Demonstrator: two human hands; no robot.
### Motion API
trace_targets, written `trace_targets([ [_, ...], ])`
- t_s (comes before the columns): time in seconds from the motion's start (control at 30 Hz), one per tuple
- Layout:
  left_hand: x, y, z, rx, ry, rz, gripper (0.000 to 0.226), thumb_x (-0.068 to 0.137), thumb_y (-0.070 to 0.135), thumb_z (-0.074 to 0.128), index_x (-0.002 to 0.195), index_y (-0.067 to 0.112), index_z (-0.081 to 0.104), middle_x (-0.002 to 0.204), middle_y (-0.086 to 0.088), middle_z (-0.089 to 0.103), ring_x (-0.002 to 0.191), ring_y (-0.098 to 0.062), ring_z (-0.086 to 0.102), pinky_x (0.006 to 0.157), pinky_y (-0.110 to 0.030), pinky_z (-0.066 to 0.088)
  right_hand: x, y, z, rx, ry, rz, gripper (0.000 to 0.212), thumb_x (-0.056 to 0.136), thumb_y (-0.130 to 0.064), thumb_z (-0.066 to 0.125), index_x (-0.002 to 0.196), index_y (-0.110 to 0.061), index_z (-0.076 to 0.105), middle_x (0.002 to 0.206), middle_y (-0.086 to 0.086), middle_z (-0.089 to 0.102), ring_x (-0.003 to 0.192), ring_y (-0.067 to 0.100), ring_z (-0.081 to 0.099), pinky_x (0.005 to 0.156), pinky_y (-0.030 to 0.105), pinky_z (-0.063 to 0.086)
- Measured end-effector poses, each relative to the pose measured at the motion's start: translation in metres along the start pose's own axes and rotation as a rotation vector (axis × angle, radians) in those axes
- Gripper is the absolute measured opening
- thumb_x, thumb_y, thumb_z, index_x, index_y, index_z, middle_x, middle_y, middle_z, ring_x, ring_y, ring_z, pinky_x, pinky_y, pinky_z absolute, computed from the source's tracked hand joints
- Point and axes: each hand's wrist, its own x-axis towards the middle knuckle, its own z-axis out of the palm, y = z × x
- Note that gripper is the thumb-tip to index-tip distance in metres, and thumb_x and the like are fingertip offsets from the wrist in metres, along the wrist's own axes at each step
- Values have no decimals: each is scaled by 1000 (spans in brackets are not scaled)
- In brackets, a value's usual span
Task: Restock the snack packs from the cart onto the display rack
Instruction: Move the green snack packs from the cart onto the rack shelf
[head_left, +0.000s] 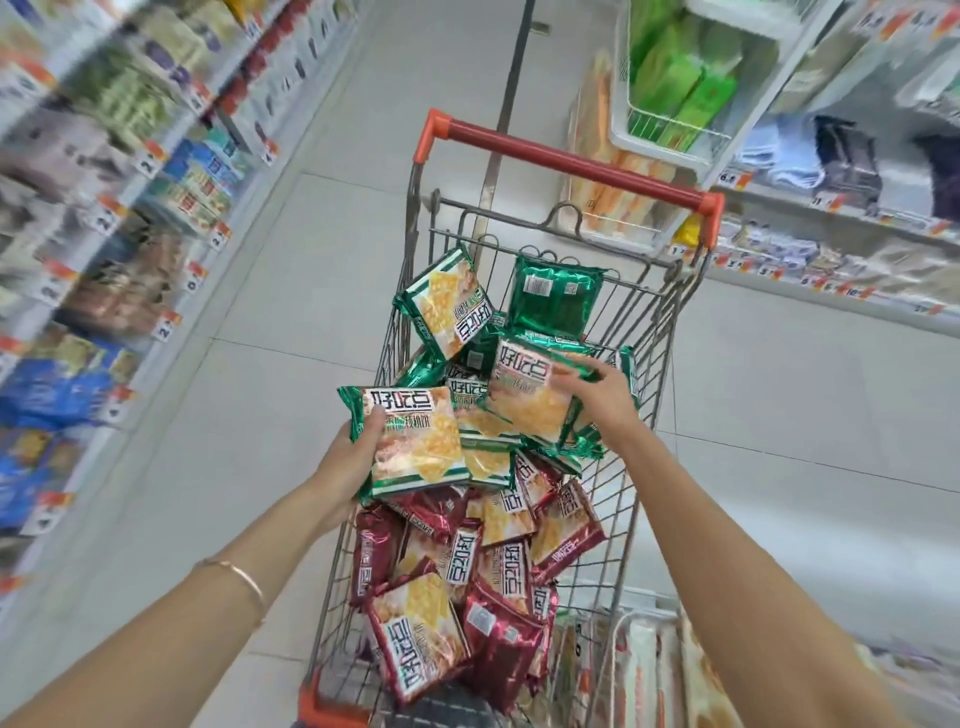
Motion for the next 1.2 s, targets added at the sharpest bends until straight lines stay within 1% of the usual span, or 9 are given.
trace_targets([
  [0.1, -12, 9, 3, 71, 68, 65, 77, 91, 69, 46, 149, 19, 33, 137, -1, 55, 119, -23, 57, 97, -39, 48, -36, -13, -20, 535, -117, 126, 43, 76, -15, 74, 115, -4, 60, 114, 15, 65, 99, 32, 66, 84, 45, 57],
  [0.23, -37, 16, 12, 183, -60, 56, 126, 54, 100, 47, 156, 30, 20, 160, -3, 33, 143, -31, 36, 114, -60, 31, -94, -17, -8, 571, -280, 182, 33, 91, -23, 63, 119, -10, 52, 121, 16, 67, 107, 35, 67, 90, 50, 55],
  [0.4, -89, 15, 23, 254, -377, -72, 97, 72, 94, 36, 148, 34, 37, 153, -11, 44, 137, -33, 46, 107, -64, 38, -172, -8, 35, 423, -255, 277, 47, 98, -49, 55, 120, -8, 54, 96, 11, 73, 81, 24, 72, 70, 35, 58],
  [0.53, -140, 5, 16, 355, -593, -82, 85, 65, 90, 50, 127, 32, 55, 127, -13, 66, 111, -34, 67, 88, -53, 56, -237, 15, 49, 343, -194, 295, 62, 81, -80, 56, 107, -24, 57, 98, -1, 66, 104, 27, 67, 93, 46, 52],
  [0.67, -183, -18, 15, 587, -676, -2, 101, 46, 74, 83, 125, 17, 56, 122, -17, 66, 106, -32, 67, 93, -50, 56, -315, 34, 50, 509, -90, 311, 56, 97, -65, 42, 97, -13, 62, 76, 5, 74, 66, 20, 71, 62, 29, 57],
  [0.8, -235, -43, 32, 652, -790, 34, 55, 77, 52, 72, 112, 11, 57, 104, -15, 71, 94, -30, 70, 90, -45, 58, -397, 60, 38, 663, 40, 249, 61, 94, -67, 45, 102, -10, 64, 85, 10, 75, 75, 23, 73, 70, 32, 58],
  [0.93, -290, -69, 64, 748, -978, 90, 78, 64, 56, 77, 124, 10, 58, 113, -18, 72, 97, -31, 71, 88, -44, 58, -484, 86, 12, 837, 220, 170, 67, 91, -67, 50, 125, -11, 65, 121, 16, 70, 102, 29, 70, 88, 40, 57],
  [1.1, -369, -119, 118, 854, -1185, 118, 59, 85, 63, 59, 120, 16, 61, 109, -15, 75, 97, -29, 71, 89, -42, 56, -596, 126, -22, 925, 494, 122, 63, 91, -60, 57, 126, -9, 64, 116, 14, 73, 99, 29, 71, 89, 41, 58],
  [1.2, -411, -156, 150, 1030, -1287, 158, 86, 70, 88, 55, 132, 29, 57, 131, -9, 65, 116, -27, 64, 105, -47, 46, -664, 153, -35, 955, 675, 136, 61, 90, -55, 60, 130, -8, 61, 121, 14, 71, 110, 32, 68, 96, 43, 55],
])
